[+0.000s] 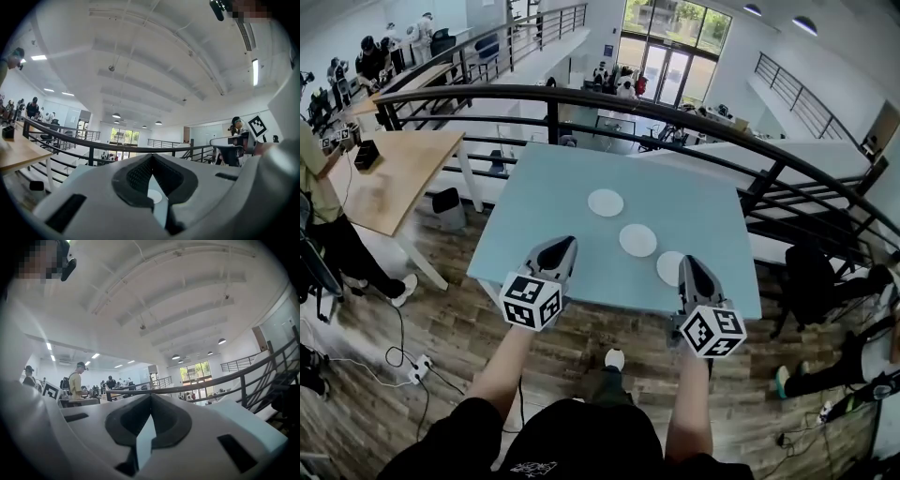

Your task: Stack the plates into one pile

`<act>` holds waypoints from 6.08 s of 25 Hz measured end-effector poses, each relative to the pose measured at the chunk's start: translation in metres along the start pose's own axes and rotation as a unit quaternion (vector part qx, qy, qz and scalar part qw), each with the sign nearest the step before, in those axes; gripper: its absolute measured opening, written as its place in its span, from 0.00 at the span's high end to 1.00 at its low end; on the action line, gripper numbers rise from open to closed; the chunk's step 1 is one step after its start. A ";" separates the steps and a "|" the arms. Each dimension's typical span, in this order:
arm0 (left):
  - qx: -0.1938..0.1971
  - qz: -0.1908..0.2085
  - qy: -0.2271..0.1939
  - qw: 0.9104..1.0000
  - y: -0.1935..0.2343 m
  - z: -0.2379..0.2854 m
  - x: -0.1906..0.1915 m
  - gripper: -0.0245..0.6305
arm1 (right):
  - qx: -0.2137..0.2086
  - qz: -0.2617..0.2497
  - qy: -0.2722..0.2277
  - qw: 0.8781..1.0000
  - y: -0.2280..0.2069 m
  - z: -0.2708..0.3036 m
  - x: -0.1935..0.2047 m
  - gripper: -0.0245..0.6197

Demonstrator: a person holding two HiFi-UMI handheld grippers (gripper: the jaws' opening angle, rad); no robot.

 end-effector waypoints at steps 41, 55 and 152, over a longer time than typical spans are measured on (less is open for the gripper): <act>-0.071 -0.014 0.071 0.995 0.046 0.355 0.043 0.95 | -0.118 0.047 0.086 0.988 -0.272 0.310 0.024 0.95; -0.086 -0.065 0.136 0.985 0.093 0.374 0.095 0.95 | -0.134 0.048 0.166 0.976 -0.266 0.366 0.079 0.95; 0.017 -0.531 0.328 0.781 0.292 0.455 0.297 0.91 | -0.150 0.333 0.547 0.753 -0.273 0.554 0.300 0.92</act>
Point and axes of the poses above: the fingertips, and each gripper's own axes: z forward along the fingers, y to its left, x out of its underside, the point moved 10 cm from there along -z, backward along the fingers, and after that the axes turned 6 degrees about x, right-handed, at the moved point
